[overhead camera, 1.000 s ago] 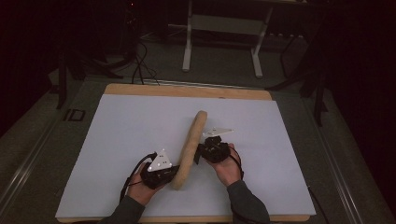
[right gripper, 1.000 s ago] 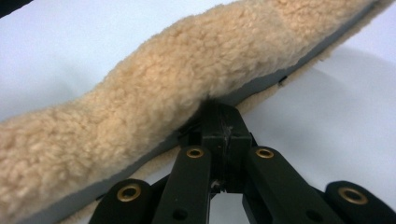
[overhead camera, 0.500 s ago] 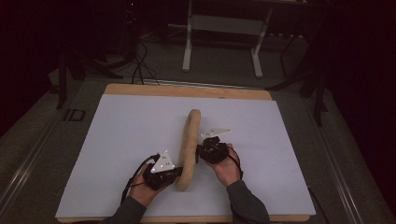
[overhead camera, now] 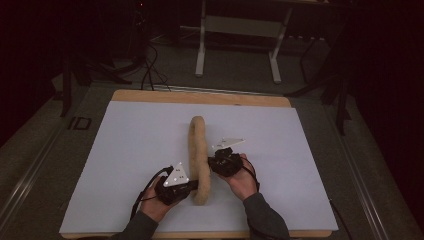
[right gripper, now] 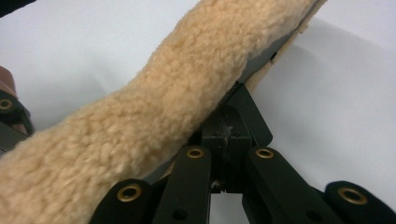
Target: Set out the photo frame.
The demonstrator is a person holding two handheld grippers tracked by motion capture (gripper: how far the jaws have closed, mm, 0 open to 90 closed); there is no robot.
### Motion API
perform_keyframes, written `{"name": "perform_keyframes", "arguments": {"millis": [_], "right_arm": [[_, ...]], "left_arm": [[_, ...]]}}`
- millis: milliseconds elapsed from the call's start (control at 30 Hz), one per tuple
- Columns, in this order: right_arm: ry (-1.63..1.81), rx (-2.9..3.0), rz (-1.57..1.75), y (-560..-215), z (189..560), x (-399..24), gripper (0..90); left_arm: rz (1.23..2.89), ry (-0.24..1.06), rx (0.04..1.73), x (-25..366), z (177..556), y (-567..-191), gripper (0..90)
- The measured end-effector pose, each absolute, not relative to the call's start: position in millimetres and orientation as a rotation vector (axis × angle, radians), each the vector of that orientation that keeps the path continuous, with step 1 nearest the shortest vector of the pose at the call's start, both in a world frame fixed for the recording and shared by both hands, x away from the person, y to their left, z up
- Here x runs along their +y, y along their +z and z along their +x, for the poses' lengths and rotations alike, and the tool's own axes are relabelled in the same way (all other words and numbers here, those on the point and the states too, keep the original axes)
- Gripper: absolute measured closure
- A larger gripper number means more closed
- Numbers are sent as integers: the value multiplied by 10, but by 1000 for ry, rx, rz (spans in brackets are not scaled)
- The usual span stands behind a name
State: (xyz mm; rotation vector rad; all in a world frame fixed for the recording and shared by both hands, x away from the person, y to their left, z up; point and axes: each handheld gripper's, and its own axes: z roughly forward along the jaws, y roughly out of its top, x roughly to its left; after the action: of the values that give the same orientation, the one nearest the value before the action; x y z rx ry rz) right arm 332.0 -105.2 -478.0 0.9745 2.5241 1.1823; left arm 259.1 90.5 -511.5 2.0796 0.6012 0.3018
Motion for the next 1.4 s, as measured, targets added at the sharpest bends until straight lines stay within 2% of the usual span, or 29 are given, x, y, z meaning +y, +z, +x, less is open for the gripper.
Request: {"name": "perform_keyframes", "arguments": {"millis": [600,900,1400], "right_arm": [[1197,2580,889,-4760,3290,-965,900],[1168,2561,892,-4739,3286,-971,899],[1135,2510,952,-4665,3324,-1146,844]], "left_arm": [[2149,289,533,657,2546,-5212,900],[2119,298,539,676,2549,-5181,900],[2072,335,561,708,2564,-5127,889]]}}
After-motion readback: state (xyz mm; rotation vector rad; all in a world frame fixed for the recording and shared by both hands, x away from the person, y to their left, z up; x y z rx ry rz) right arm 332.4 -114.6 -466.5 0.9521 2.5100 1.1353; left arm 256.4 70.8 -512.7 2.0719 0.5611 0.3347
